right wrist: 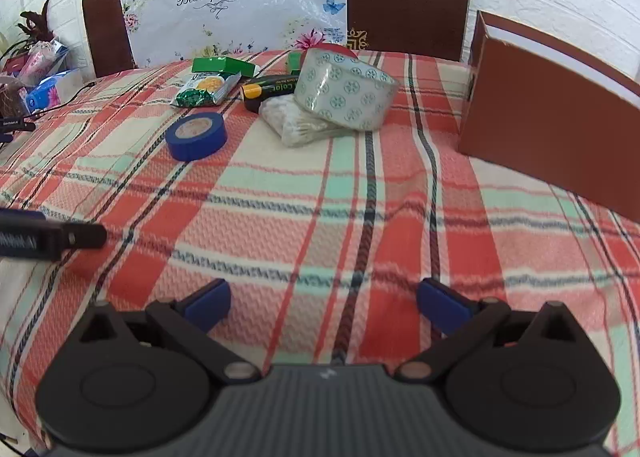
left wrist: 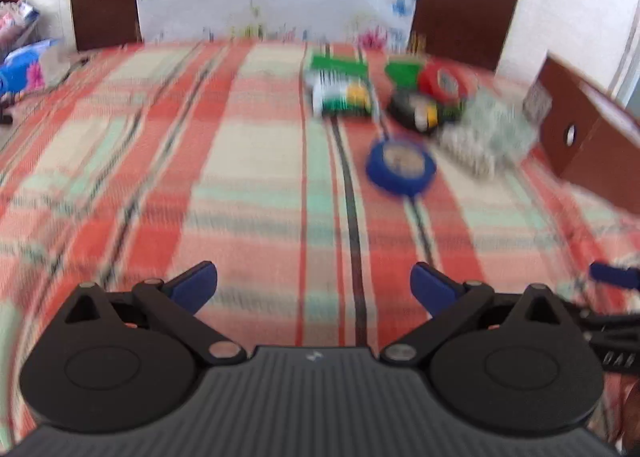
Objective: Organize objects
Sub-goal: 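Grasp the blue tape roll with the right gripper, then carry the blue tape roll into the brown box and release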
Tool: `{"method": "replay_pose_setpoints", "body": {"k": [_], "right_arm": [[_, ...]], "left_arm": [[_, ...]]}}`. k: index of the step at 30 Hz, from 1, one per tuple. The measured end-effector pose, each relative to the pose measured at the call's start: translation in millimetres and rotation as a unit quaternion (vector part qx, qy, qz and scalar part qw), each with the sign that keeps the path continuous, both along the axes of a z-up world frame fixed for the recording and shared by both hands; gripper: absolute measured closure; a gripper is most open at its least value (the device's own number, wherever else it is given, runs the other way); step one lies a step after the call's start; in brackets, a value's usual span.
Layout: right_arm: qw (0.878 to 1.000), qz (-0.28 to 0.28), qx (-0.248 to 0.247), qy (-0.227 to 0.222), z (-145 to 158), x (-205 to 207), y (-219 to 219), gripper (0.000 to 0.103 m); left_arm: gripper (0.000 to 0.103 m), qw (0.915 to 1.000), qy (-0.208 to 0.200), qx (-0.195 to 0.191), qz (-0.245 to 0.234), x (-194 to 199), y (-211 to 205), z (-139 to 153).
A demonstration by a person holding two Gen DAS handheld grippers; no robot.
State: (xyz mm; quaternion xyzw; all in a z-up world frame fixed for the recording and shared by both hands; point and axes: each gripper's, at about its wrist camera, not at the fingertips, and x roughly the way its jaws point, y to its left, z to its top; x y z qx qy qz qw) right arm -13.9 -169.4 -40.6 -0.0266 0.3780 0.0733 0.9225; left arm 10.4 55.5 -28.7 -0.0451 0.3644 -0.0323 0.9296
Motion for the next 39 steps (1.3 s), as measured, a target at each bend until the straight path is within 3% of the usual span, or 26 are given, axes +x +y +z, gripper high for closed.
{"method": "replay_pose_setpoints", "body": {"k": [1,3,5,7,9,12,15,17,20,24,28,32,36,39], "right_arm": [[1.000,0.015,-0.001,-0.012,5,3,4,0.021],[0.998,0.056,-0.013,-0.027,13,12,20,0.029],[0.995,0.092,-0.022,-0.041,16,26,38,0.034],[0.992,0.115,-0.018,-0.050,18,40,53,0.042],[0.989,0.137,-0.013,-0.056,18,52,66,0.042],[0.986,0.159,-0.010,-0.052,11,72,82,0.042],[0.984,0.172,-0.010,-0.047,1,89,94,0.042],[0.984,0.170,-0.012,-0.043,-6,98,98,0.042],[0.985,0.170,0.013,-0.040,-11,102,94,0.044],[0.987,0.144,0.027,-0.071,3,81,76,0.044],[0.978,0.098,-0.033,-0.180,31,47,41,0.044],[0.960,0.022,-0.093,-0.262,60,35,-20,0.044],[0.954,-0.066,-0.091,-0.277,74,46,-99,0.044],[0.955,-0.121,-0.081,-0.257,66,60,-147,0.044]], "left_arm": [[0.002,0.9999,-0.016,-0.002,0.000,7,2,10],[0.009,0.9986,-0.026,-0.040,-0.024,26,9,24],[0.016,0.9953,-0.002,-0.084,-0.049,50,10,26],[0.043,0.9928,0.022,-0.099,-0.064,69,4,22],[0.052,0.9916,0.032,-0.101,-0.075,81,-5,17],[0.055,0.9874,0.047,-0.113,-0.100,96,-10,12],[0.066,0.9840,0.062,-0.114,-0.122,101,-14,7],[0.074,0.9844,0.083,-0.104,-0.115,106,-16,-2],[0.079,0.9828,0.086,-0.129,-0.100,104,-8,-3],[0.083,0.9816,0.067,-0.137,-0.115,91,-24,26],[0.083,0.9777,0.012,-0.117,-0.174,83,-83,72],[0.083,0.9646,-0.038,-0.102,-0.240,88,-166,112],[0.082,0.9492,-0.054,-0.096,-0.295,100,-250,127],[0.081,0.9484,-0.063,-0.062,-0.305,110,-304,116]]}}
